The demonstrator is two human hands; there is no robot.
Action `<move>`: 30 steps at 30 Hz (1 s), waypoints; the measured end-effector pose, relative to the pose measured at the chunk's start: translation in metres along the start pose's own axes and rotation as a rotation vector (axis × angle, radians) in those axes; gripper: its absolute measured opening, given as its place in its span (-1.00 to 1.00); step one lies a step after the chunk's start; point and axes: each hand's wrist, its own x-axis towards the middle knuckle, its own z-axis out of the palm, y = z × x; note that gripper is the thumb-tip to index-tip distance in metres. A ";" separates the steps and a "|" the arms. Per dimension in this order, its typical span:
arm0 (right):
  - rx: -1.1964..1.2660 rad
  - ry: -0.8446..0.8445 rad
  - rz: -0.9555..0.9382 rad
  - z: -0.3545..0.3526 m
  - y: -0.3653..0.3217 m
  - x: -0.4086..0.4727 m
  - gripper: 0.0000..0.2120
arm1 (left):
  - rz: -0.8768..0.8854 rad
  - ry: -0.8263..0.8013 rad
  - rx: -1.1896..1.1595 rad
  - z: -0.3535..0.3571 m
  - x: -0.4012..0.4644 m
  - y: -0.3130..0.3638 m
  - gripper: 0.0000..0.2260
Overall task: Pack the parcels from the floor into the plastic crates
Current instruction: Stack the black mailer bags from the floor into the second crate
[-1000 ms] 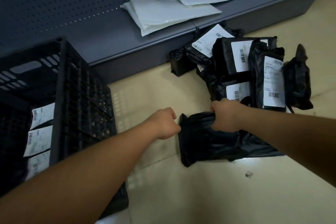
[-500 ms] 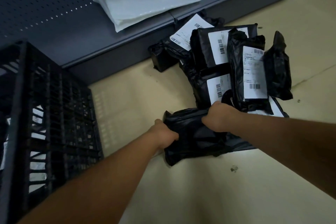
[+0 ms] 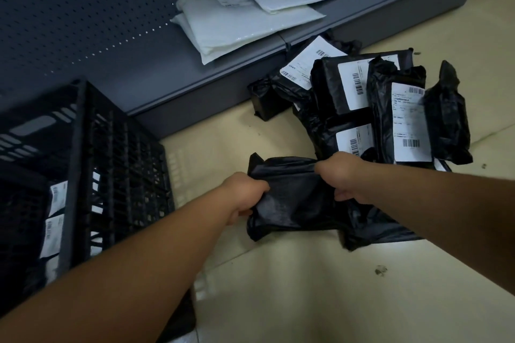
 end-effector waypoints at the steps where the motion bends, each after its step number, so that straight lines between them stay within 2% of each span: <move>1: 0.049 0.005 -0.010 0.001 -0.005 -0.002 -0.81 | 0.006 0.011 -0.011 -0.006 -0.002 0.001 -0.82; 5: 0.258 0.053 -0.056 0.003 -0.026 -0.007 -0.75 | 0.041 0.032 -0.121 -0.035 -0.013 0.010 -0.70; 8: 0.444 0.078 -0.084 0.003 -0.047 -0.017 -0.62 | 0.090 0.050 -0.262 -0.058 -0.021 0.020 -0.51; 11: 0.613 0.057 -0.132 -0.001 -0.062 -0.027 -0.66 | 0.127 0.102 -0.405 -0.079 -0.027 0.030 -0.34; 14: 0.701 0.042 -0.165 0.000 -0.076 -0.030 -0.50 | 0.115 0.175 -0.529 -0.102 -0.032 0.037 -0.14; 20: 0.728 0.065 -0.298 0.005 -0.109 -0.042 -0.63 | 0.198 0.188 -0.525 -0.137 -0.051 0.041 -0.39; 24: 0.703 0.094 -0.343 0.015 -0.133 -0.050 -0.88 | 0.295 0.218 -0.522 -0.161 -0.058 0.042 -0.76; 26: 0.682 0.085 -0.385 0.023 -0.143 -0.055 -0.94 | 0.339 0.256 -0.469 -0.174 -0.061 0.040 -0.91; 30: 0.688 0.078 -0.472 0.044 -0.161 -0.065 -0.89 | 0.369 0.337 -0.453 -0.200 -0.066 0.034 -0.92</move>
